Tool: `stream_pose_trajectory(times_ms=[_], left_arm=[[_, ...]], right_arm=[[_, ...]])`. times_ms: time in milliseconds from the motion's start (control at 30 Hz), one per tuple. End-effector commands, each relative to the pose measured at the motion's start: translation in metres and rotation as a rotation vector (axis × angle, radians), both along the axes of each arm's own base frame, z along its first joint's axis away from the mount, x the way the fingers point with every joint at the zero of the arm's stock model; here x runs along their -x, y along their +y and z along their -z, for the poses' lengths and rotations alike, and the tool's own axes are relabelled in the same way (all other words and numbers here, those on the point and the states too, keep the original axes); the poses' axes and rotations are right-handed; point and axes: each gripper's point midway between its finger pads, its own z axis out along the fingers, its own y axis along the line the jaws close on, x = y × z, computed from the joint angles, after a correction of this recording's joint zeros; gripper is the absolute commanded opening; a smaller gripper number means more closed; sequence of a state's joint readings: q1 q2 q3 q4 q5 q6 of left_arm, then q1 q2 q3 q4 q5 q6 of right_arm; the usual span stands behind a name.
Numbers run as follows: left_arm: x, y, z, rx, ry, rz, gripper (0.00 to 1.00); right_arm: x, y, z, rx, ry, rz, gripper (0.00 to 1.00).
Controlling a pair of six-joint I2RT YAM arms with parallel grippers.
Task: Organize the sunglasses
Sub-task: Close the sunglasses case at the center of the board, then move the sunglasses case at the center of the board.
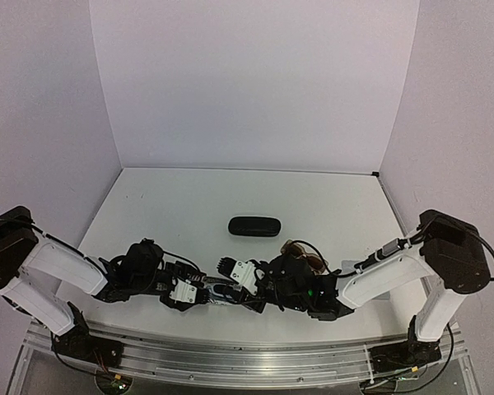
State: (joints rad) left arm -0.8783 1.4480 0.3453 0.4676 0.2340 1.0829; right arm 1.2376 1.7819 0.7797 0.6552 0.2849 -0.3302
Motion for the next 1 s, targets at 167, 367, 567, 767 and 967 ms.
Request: stream_pose_trajectory(times_ms=[167,367,567,767,967], left_arm=[[0.016,0.016,0.021,-0.072,0.039,0.021,0.51],[0.013,0.013,0.016,-0.060,0.041,0.009,0.53],[0.019,0.008,0.012,-0.074,0.120,0.027,0.82],[0.031,-0.004,-0.008,-0.039,0.282,0.035,1.00],[0.034,-0.030,-0.030,-0.012,0.487,0.037,1.00]], right_arm=[[0.033,0.004,-0.039,-0.115,0.143,-0.064,0.65],[0.023,-0.005,-0.042,-0.138,0.152,0.016,0.67],[0.020,-0.005,-0.022,-0.089,0.356,-0.048,0.76],[0.012,-0.017,0.010,0.012,0.470,-0.014,0.90],[-0.007,-0.036,-0.010,-0.078,0.493,0.075,0.91]])
